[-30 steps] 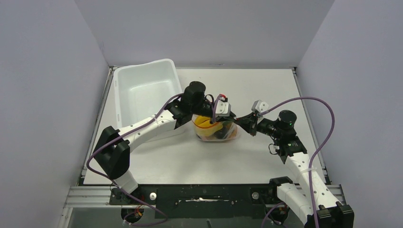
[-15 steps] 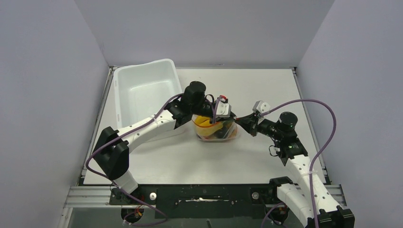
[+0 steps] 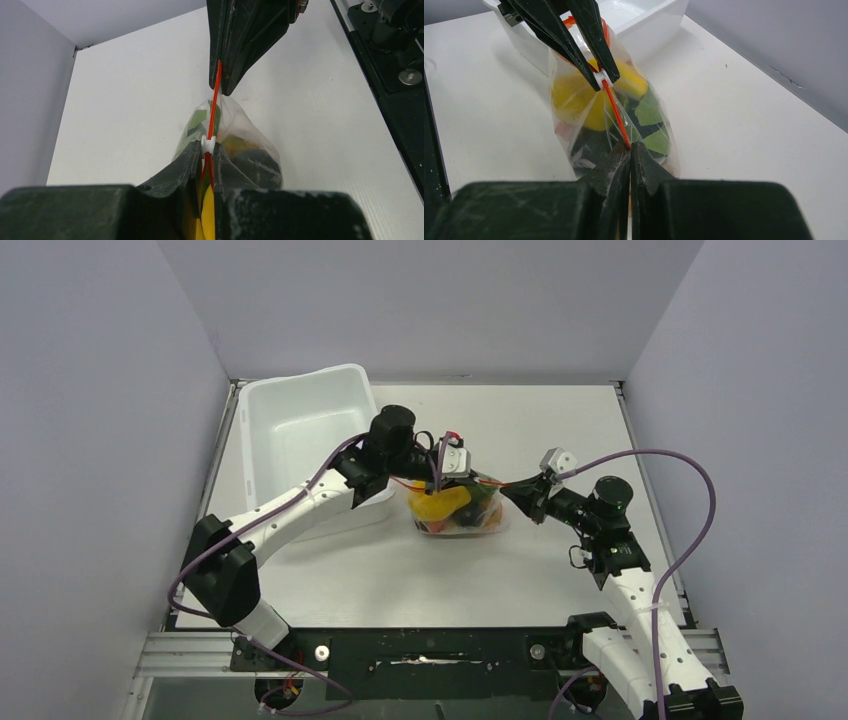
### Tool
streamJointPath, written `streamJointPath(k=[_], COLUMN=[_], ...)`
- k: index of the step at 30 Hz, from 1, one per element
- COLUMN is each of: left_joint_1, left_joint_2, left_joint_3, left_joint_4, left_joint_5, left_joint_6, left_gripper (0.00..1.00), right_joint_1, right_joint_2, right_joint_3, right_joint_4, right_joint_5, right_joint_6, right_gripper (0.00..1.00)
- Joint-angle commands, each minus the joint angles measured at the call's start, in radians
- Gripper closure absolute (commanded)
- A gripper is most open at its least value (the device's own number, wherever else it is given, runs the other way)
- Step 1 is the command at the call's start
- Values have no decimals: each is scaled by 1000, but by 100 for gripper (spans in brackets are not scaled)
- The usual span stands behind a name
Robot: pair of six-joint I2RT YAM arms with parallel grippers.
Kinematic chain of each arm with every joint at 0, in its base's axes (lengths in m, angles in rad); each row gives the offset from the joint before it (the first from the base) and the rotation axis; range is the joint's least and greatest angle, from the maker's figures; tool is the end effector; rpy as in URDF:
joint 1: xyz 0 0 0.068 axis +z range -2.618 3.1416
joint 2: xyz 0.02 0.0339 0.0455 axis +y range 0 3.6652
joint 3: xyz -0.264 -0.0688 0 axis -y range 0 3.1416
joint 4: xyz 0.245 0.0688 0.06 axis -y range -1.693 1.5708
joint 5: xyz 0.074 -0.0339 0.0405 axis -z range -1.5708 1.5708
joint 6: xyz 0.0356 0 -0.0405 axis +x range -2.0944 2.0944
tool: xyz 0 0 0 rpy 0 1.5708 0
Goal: Place the food in the zip-top bag and seal the zipper
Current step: Zip the zipper food storage bag at the center of the board.
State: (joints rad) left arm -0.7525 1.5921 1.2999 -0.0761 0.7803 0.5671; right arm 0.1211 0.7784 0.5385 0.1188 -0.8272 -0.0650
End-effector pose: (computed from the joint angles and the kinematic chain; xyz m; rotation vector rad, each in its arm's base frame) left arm 0.2531 -0.2713 0.3286 1.5471 1.1424 -0.8754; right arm 0.1771 0.0480 0.2871 -0.7632 1.5258 0.7372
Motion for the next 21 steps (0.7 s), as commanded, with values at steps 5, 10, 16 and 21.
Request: streamJointPath(k=[5,10,16,21], left_joint_1=[61,61,60,59], left_joint_2=[-95,-91,-84,-85], left_joint_3=[-24,-32,-30,-35], left_joint_4=[-4,38,49,60], left_joint_5=[11,37,47,58], left_joint_6=[25,7,0,-4], left_gripper=[100,100,100,100], right_joint_1=[-23,33,91,122], right_joint_2=[17,23,62,92], right_joint_3=[32,69,96,111], right_joint_4=[19,-6,-19,11], right_joint_5=[-21,-22,2,19], right_joint_6=[5,-35,-60,-64], right_gripper=[99,71,66,63])
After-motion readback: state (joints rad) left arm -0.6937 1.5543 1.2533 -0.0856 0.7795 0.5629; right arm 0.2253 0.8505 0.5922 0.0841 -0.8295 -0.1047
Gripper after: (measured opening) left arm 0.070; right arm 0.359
